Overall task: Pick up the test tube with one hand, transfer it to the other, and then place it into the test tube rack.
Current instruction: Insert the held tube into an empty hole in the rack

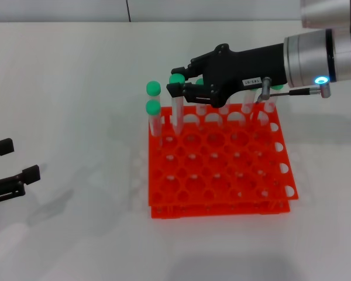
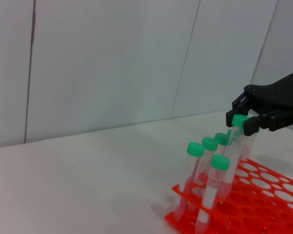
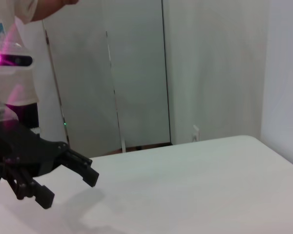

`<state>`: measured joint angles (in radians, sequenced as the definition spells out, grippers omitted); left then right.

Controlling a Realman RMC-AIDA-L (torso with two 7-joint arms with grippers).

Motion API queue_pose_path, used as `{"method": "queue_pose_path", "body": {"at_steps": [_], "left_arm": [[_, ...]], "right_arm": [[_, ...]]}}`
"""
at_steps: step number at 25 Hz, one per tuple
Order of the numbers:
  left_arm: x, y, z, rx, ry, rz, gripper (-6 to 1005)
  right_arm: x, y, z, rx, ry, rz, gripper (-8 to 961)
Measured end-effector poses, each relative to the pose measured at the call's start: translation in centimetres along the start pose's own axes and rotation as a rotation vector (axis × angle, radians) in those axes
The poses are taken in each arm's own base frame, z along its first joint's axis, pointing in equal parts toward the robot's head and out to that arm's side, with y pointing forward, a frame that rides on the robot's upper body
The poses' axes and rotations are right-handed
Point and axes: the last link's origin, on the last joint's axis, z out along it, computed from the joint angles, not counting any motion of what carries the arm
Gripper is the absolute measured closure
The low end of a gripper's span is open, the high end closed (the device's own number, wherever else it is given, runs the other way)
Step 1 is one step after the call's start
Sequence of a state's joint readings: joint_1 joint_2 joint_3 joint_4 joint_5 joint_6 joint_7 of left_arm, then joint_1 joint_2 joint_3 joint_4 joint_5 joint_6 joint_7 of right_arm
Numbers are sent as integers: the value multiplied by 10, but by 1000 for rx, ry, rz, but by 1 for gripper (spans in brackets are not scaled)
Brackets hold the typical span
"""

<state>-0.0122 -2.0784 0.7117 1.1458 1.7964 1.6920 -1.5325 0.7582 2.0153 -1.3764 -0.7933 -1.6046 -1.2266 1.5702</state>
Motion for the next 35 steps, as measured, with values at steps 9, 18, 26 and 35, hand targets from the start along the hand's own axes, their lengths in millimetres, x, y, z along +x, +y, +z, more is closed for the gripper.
{"method": "queue_pose_path", "body": {"at_steps": [9,18,26,35], "left_arm": [[0,0,0,0,-1,0,113],[0,-1,5,-13,-2,-4,113],[0,-2,8,-16,-17,-1,114],[2,-3,10,-16,-15,2,114]], "right_arm": [[2,2,8,4,19,-16,569],[4,2,10,8,30,-17,562],[7,2,11,18,39,-16,556],[12,2,13,27,52,-6,549]]}}
